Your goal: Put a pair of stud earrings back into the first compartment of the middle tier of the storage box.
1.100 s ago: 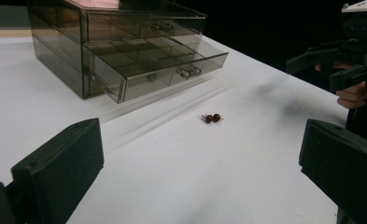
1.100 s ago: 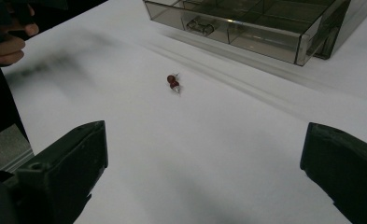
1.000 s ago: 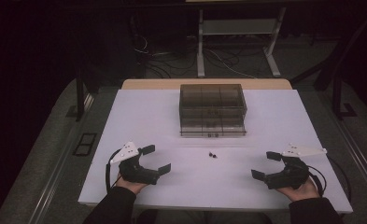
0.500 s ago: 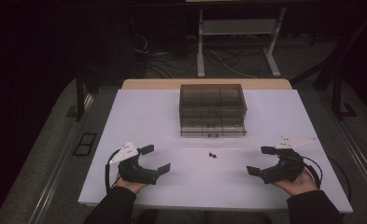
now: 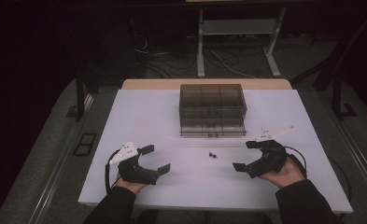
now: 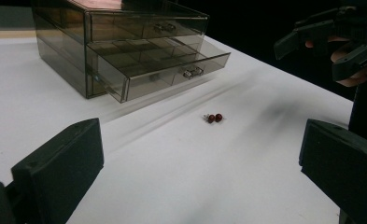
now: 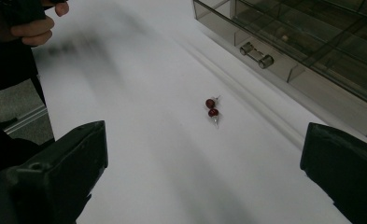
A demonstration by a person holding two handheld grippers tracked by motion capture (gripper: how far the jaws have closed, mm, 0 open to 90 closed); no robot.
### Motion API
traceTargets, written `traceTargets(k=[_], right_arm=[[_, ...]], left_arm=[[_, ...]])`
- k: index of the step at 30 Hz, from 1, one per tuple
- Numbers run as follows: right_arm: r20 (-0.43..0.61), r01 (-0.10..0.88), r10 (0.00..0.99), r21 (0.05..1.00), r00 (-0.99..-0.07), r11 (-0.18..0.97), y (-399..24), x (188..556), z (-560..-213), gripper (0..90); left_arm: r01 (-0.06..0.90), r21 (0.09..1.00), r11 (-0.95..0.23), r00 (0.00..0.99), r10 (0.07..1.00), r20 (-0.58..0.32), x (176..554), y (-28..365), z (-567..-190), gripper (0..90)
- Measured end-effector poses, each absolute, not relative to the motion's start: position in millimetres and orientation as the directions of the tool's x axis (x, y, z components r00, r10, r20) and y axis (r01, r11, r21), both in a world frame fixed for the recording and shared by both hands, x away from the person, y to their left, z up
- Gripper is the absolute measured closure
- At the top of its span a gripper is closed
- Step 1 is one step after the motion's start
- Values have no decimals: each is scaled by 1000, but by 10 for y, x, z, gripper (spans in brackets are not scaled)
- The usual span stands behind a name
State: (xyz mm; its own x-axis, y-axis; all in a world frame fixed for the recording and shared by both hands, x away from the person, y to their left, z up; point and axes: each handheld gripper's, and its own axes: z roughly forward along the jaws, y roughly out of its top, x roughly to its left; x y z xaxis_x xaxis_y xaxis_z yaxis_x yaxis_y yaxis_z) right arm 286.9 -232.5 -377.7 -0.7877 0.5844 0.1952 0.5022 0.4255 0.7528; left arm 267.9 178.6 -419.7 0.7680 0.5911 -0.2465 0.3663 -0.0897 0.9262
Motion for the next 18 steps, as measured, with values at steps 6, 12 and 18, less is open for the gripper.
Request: traceTargets(k=[6, 12, 18], right_arm=[[195, 498, 570, 746, -798, 442, -2219, 2948, -3769, 3], [191, 488, 550, 739, -813, 465, -2104, 3035, -3800, 3], [198, 493, 542, 729, -816, 475, -2036, 3144, -3885, 3]], left_arm=[[367, 926, -89, 769, 590, -248, 2679, 1783, -4198, 0], [367, 926, -89, 769, 589, -249, 2680, 1782, -4197, 0], [366, 927, -87, 769, 588, -248, 2677, 1780, -4193, 0]])
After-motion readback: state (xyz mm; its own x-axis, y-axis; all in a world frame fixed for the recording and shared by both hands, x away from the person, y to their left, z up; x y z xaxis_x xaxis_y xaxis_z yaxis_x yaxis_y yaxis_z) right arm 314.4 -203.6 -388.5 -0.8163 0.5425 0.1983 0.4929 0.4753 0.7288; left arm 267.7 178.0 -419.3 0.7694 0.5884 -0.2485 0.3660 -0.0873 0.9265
